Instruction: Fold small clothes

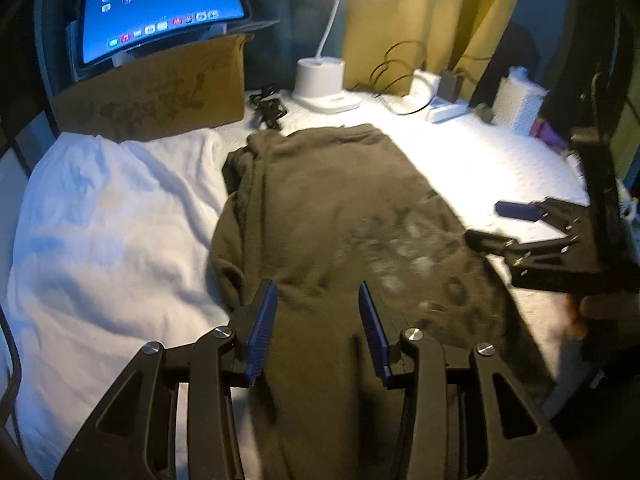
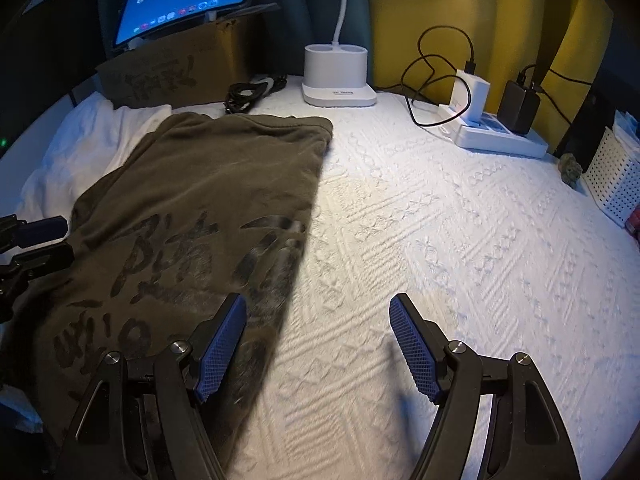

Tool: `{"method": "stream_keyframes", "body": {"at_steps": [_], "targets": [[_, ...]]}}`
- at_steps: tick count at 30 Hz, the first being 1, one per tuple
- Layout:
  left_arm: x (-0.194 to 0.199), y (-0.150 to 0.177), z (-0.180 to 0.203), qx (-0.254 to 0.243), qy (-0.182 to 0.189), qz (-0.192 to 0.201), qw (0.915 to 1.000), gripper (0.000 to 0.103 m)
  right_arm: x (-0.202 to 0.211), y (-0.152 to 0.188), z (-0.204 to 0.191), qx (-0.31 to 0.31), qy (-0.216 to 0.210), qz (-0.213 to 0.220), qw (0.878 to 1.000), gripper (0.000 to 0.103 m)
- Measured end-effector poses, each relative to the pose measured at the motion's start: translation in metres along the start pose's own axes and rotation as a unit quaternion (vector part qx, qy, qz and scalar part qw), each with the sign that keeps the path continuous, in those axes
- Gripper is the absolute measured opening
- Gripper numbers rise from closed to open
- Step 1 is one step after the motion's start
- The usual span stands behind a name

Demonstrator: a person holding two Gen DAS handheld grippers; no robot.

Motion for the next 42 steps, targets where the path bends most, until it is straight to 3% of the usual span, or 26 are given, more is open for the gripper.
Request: {"method": "stream_keyframes", "body": {"at_steps": [5, 10, 20, 23, 28, 31, 35, 42], "targets": [[0.006, 0.011, 0.001, 0.011, -0.003, -0.01, 0.9999, 0.042, 0.012, 0.009, -0.014, 0.013, -0.012, 0.003, 1.0, 0.076], [-0.004, 0.041, -0.007, 0.029, -0.024, -0.041, 0.9984, 0.043, 0.013, 0.026, -0.023, 0.023, -0.017, -0.006, 1.0, 0.076], [0.015, 0.044, 0.0, 0.039, -0.059, -0.028, 0.9971, 0.044, 0.025, 0.042, -0.015, 0.009, -0.02, -0.005, 1.0, 0.076], [0.028, 0.033, 0.008, 0.028, -0.073, -0.004, 0.9969, 0.057, 0.03, 0.045, -0.009, -0.007, -0.025, -0.005, 1.0, 0.076], [0.035, 0.016, 0.029, 0.019, -0.061, 0.018, 0.9978, 0.076, 0.045, 0.05, 0.005, -0.022, -0.025, -0.004, 0.999, 0.076], [0.033, 0.011, 0.046, 0.016, -0.049, 0.021, 0.9985, 0.077, 0.055, 0.053, 0.019, -0.039, -0.023, -0.001, 0.999, 0.076], [0.031, 0.004, 0.069, 0.004, -0.048, 0.025, 0.9985, 0.092, 0.067, 0.058, 0.038, -0.052, -0.01, 0.005, 0.999, 0.076], [0.03, -0.006, 0.104, -0.002, -0.032, 0.04, 0.9987, 0.097, 0.088, 0.066, 0.076, -0.077, 0.017, 0.015, 0.997, 0.076]]}}
Point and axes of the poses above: each gripper's, at about its wrist camera, not at the fingertips, and x roughly against the way its jaws point, z to its right, y to its underside, the point moved 6 cm from there along -x, roughly the way its jaws point, and after that the axes turned 2 degrees about z, right-handed, at the moved point
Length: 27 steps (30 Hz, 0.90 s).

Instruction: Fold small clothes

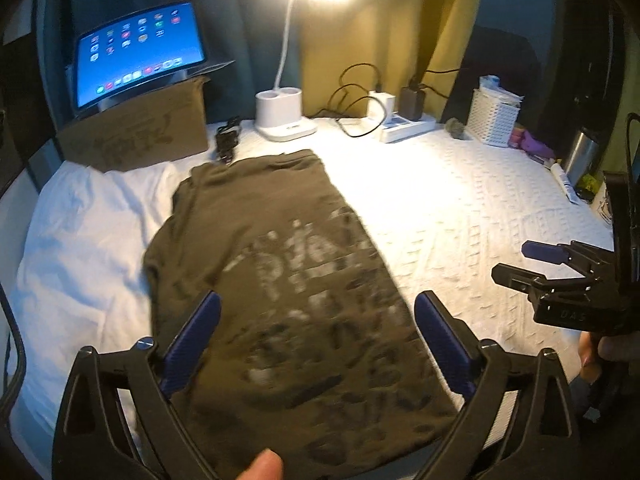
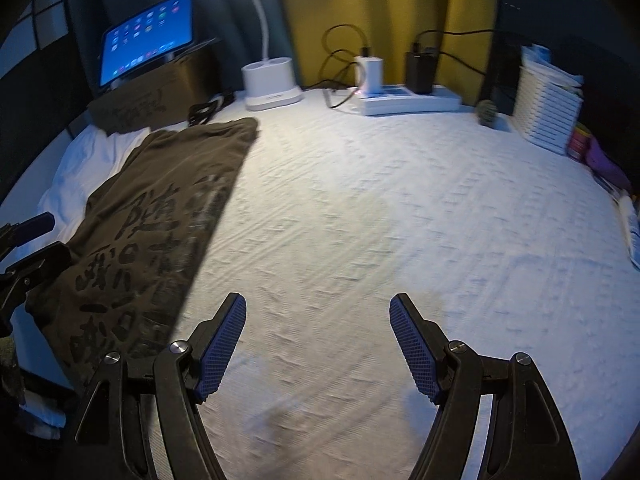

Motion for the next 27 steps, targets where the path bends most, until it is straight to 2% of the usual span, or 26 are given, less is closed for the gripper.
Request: {"method": "stream_keyframes", "body": {"at_steps": [4, 8, 11, 20, 27], "targets": [[-0.002, -0.004, 0.019, -0.005, 0.002, 0.005, 1.0, 0.098, 0.013, 0.002, 0.021, -0.013, 0.016, 0.007, 1.0, 0.076], [-0.004, -0.009, 0.032, -0.005, 0.005, 0.008, 0.9999, 0.098, 0.024, 0.004, 0.04, -0.027, 0.029, 0.016, 0.999, 0.084], [-0.002, -0.013, 0.04, -0.005, 0.005, 0.014, 0.9999, 0.098, 0.032, 0.007, 0.054, -0.037, 0.039, 0.021, 0.998, 0.085], [0.019, -0.039, 0.064, -0.004, 0.02, 0.064, 0.9977, 0.098, 0.065, 0.009, 0.09, -0.056, 0.073, 0.045, 0.995, 0.086], [0.035, -0.055, 0.073, -0.015, -0.001, 0.095, 0.9953, 0.098, 0.099, 0.004, 0.109, -0.06, 0.102, 0.073, 0.99, 0.087]]}}
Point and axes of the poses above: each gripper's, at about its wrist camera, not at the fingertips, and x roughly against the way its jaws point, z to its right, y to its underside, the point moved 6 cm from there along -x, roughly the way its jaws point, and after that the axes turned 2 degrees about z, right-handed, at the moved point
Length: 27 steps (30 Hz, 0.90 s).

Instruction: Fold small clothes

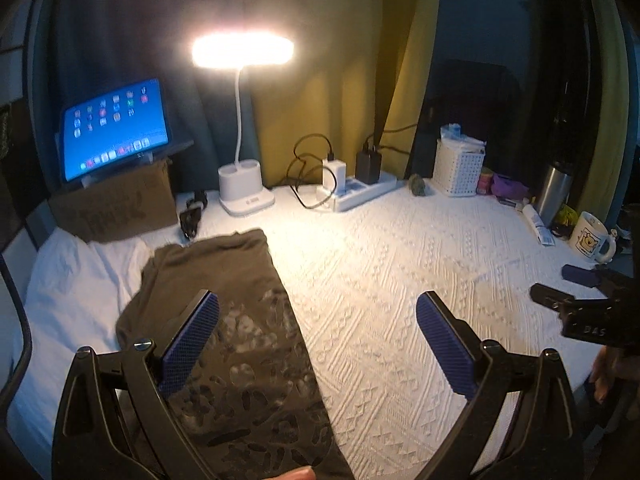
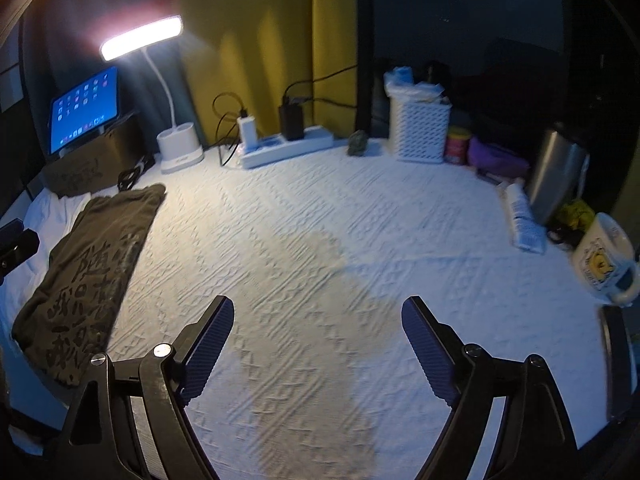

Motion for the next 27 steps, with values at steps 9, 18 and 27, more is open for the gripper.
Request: {"method": "stream_keyframes", "body": {"at_steps": [9, 18, 27], "targets": [[0.028, -0.031, 0.0, -0.005, -0.019, 0.053, 0.9984, 0.098, 0.046, -0.024, 0.015, 0.002, 0.021, 0.054, 0.998, 0.088], [0.064, -0.058, 0.002, 0.004, -0.015, 0.115, 0.9933, 0.098, 0.091, -0.044, 0.016, 0.001, 0.027, 0.107, 0.994, 0.089], [0.082, -0.068, 0.005, -0.007, -0.009, 0.147, 0.989, 0.098, 0.127, -0.058, 0.004, 0.017, 0.035, 0.144, 0.989, 0.089]]}}
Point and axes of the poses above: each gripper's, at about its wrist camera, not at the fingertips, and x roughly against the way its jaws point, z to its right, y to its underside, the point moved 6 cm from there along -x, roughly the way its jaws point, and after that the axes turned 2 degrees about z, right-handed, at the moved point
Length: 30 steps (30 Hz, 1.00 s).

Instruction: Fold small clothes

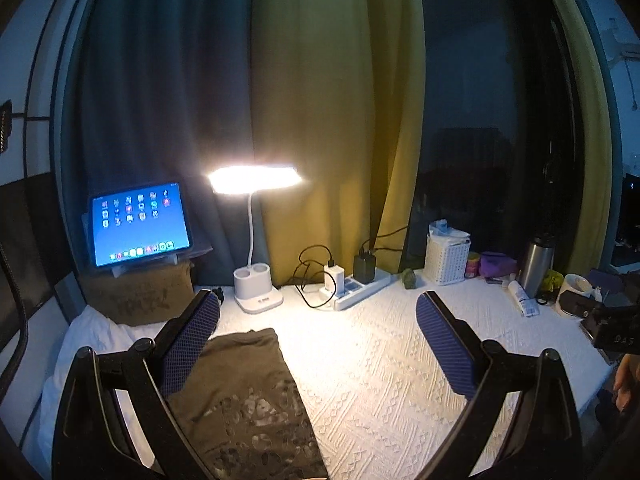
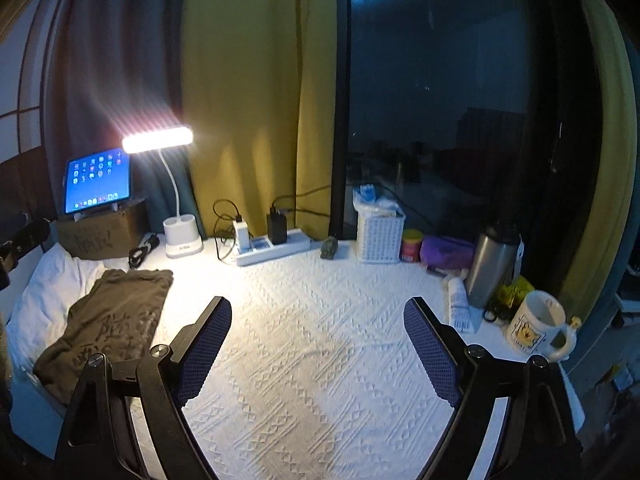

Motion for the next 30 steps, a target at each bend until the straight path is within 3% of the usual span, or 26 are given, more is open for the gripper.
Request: {"method": "stream_keyframes", "body": {"at_steps": [30], "targets": [[0.049, -0.043, -0.03, 0.021, -0.009, 0.075, 0.9969, 0.102, 0.092, -0.076, -0.045, 0.038, 0.008, 0.126, 0.991, 0.093]]}}
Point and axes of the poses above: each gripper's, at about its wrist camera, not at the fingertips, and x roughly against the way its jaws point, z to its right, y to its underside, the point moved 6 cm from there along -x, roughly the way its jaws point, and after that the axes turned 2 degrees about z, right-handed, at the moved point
